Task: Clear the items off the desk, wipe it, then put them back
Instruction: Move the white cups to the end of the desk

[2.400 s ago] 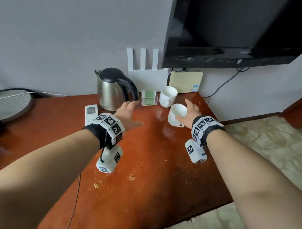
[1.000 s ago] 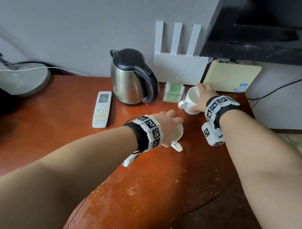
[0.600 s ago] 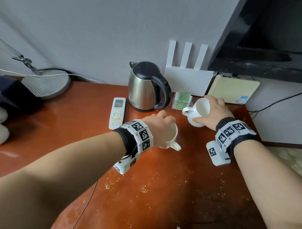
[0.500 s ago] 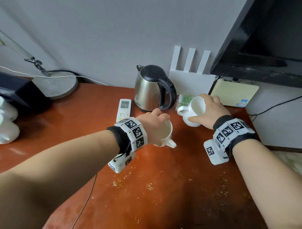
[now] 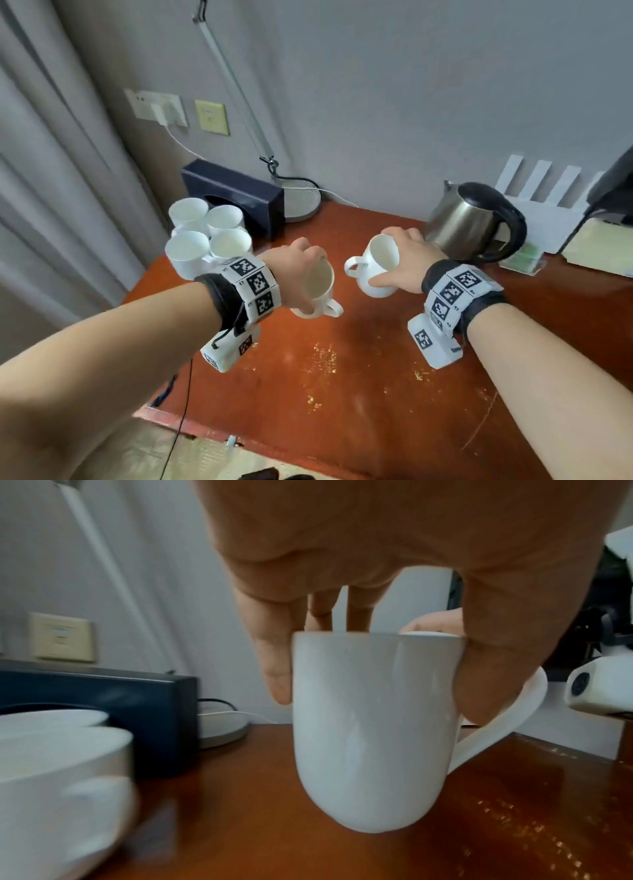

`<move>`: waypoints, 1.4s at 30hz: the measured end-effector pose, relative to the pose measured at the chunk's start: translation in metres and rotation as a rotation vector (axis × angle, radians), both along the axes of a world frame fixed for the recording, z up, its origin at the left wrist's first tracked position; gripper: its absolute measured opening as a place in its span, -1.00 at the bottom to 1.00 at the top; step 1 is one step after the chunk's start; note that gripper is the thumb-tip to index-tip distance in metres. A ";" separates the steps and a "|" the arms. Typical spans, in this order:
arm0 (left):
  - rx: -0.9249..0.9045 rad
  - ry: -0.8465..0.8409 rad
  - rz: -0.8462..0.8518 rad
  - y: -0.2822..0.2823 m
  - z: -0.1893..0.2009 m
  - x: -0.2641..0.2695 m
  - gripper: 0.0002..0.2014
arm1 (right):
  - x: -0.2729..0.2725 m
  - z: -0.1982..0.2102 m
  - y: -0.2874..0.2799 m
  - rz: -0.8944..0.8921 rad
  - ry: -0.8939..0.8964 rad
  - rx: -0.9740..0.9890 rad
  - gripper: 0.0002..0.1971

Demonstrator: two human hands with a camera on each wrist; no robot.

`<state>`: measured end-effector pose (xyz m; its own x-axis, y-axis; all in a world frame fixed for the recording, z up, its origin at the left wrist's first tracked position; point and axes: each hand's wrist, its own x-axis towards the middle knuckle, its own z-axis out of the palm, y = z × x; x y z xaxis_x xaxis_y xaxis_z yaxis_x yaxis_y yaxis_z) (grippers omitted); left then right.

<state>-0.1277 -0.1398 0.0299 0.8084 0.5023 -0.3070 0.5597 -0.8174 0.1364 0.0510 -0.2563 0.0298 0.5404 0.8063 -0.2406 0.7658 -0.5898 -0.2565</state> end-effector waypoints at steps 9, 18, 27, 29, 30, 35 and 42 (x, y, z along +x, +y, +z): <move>0.019 0.038 0.221 0.085 -0.026 -0.132 -0.16 | -0.135 -0.045 0.088 0.115 0.043 -0.062 -0.21; -0.109 -0.035 0.274 0.108 -0.060 -0.140 -0.06 | -0.169 -0.077 0.116 0.069 0.019 -0.063 -0.23; -0.138 0.000 0.289 0.119 -0.085 -0.141 -0.06 | -0.169 -0.093 0.125 0.132 0.023 -0.078 -0.25; -0.133 0.006 0.289 0.124 -0.086 -0.144 -0.08 | -0.169 -0.094 0.127 0.149 0.023 -0.075 -0.28; -0.129 0.013 0.286 0.126 -0.086 -0.145 -0.08 | -0.169 -0.094 0.128 0.161 0.023 -0.077 -0.28; -0.117 0.031 0.296 0.136 -0.086 -0.153 -0.10 | -0.173 -0.096 0.131 0.205 0.032 -0.084 -0.19; -0.046 0.078 0.265 0.143 -0.082 -0.152 -0.13 | -0.178 -0.095 0.135 0.284 0.046 -0.062 -0.13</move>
<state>-0.2799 0.0030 -0.0517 0.6235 0.6773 -0.3904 0.7635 -0.6350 0.1177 -0.1274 -0.1209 -0.0648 0.2823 0.9067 -0.3133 0.8911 -0.3688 -0.2645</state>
